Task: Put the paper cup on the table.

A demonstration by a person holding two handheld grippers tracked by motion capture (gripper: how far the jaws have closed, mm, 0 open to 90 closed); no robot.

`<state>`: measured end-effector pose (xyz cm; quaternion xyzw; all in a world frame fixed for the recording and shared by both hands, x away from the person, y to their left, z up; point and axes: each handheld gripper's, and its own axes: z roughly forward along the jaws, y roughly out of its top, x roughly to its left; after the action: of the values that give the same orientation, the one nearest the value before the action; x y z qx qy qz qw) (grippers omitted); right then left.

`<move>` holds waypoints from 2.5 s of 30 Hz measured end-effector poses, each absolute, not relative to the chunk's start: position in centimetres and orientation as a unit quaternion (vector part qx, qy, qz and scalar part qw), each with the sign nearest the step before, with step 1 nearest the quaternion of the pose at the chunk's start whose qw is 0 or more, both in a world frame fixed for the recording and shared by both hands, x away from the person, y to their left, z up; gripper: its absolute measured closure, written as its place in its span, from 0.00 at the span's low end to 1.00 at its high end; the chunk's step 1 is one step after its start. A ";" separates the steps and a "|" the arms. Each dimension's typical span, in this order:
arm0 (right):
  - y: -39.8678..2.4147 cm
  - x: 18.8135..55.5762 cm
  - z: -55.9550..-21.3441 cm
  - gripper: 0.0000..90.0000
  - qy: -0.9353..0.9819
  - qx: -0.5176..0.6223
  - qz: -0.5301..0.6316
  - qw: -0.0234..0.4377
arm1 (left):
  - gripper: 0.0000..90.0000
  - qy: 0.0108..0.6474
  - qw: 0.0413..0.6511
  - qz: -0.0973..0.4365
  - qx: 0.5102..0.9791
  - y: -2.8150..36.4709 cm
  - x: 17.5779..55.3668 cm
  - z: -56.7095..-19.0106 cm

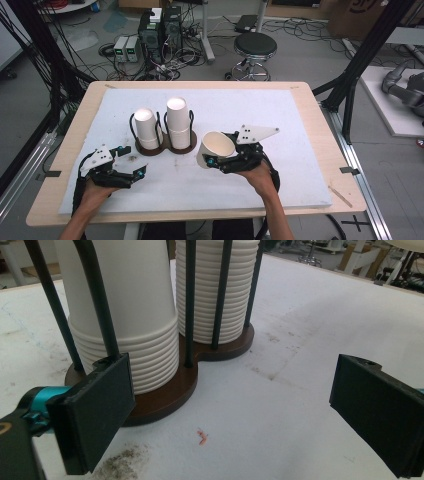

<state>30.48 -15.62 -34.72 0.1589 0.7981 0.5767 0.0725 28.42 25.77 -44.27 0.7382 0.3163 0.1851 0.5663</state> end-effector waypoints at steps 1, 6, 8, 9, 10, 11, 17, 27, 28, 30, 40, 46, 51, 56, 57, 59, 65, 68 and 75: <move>-15.5 30.5 -34.8 0.38 0.800 0.161 0.574 0.074 | 0.05 0.316 0.566 0.186 0.738 25.8 28.4 -44.3; -15.1 30.7 -35.3 0.38 0.805 0.169 0.563 0.077 | 0.05 0.315 0.569 0.188 0.736 26.0 28.4 -44.5; -14.9 30.8 -35.6 0.38 0.807 0.173 0.559 0.078 | 0.05 0.318 0.569 0.186 0.735 26.0 28.4 -44.6; -14.7 30.9 -35.8 0.38 0.810 0.178 0.553 0.081 | 0.05 0.317 0.569 0.186 0.735 26.0 28.4 -44.6; -14.6 30.9 -35.9 0.38 0.811 0.179 0.551 0.083 | 0.05 0.319 0.569 0.185 0.735 25.9 28.5 -44.7; -14.5 30.9 -36.0 0.38 0.812 0.181 0.549 0.085 | 0.05 0.319 0.568 0.185 0.736 25.9 28.5 -44.7; -13.6 31.1 -36.9 0.38 0.822 0.200 0.523 0.100 | 0.05 0.318 0.567 0.188 0.736 25.9 28.5 -44.8; -12.8 31.6 -38.1 0.38 0.830 0.230 0.493 0.121 | 0.05 0.322 0.568 0.184 0.735 26.0 28.6 -45.0; -12.7 31.7 -38.2 0.38 0.831 0.231 0.491 0.123 | 0.05 0.322 0.566 0.186 0.736 25.9 28.7 -45.0; -12.4 31.8 -38.4 0.38 0.834 0.237 0.482 0.129 | 0.05 0.321 0.565 0.186 0.737 25.9 28.7 -45.0; -10.8 32.3 -39.9 0.37 0.851 0.246 0.443 0.137 | 0.05 0.320 0.563 0.182 0.740 25.6 28.7 -45.1; -10.3 32.5 -40.4 0.37 0.855 0.250 0.432 0.142 | 0.05 0.318 0.562 0.184 0.741 25.5 28.7 -45.1; -9.8 32.6 -41.2 0.37 0.857 0.255 0.422 0.151 | 0.05 0.319 0.562 0.185 0.741 25.5 28.7 -45.1; -9.5 32.6 -41.6 0.37 0.860 0.256 0.417 0.147 | 0.05 0.317 0.561 0.186 0.742 25.5 28.7 -45.1; -9.4 32.6 -41.7 0.37 0.861 0.254 0.416 0.148 | 0.05 0.317 0.562 0.186 0.741 25.5 28.7 -45.1; -9.4 32.6 -41.8 0.37 0.862 0.253 0.414 0.148 | 0.05 0.316 0.562 0.186 0.741 25.5 28.6 -45.1; -9.4 32.6 -42.5 0.36 0.862 0.256 0.412 0.147 | 0.05 0.316 0.563 0.184 0.741 25.5 28.6 -45.1; -9.5 32.6 -42.6 0.36 0.861 0.260 0.413 0.144 | 0.05 0.317 0.563 0.186 0.740 25.4 28.6 -45.1; -9.4 32.6 -42.7 0.30 0.860 0.257 0.414 0.148 | 0.05 0.315 0.562 0.187 0.742 25.4 28.6 -45.1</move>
<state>32.64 -9.44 -42.72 0.2574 0.8602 0.4145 0.1484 28.56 25.43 -45.12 0.7419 0.3150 0.1868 0.5616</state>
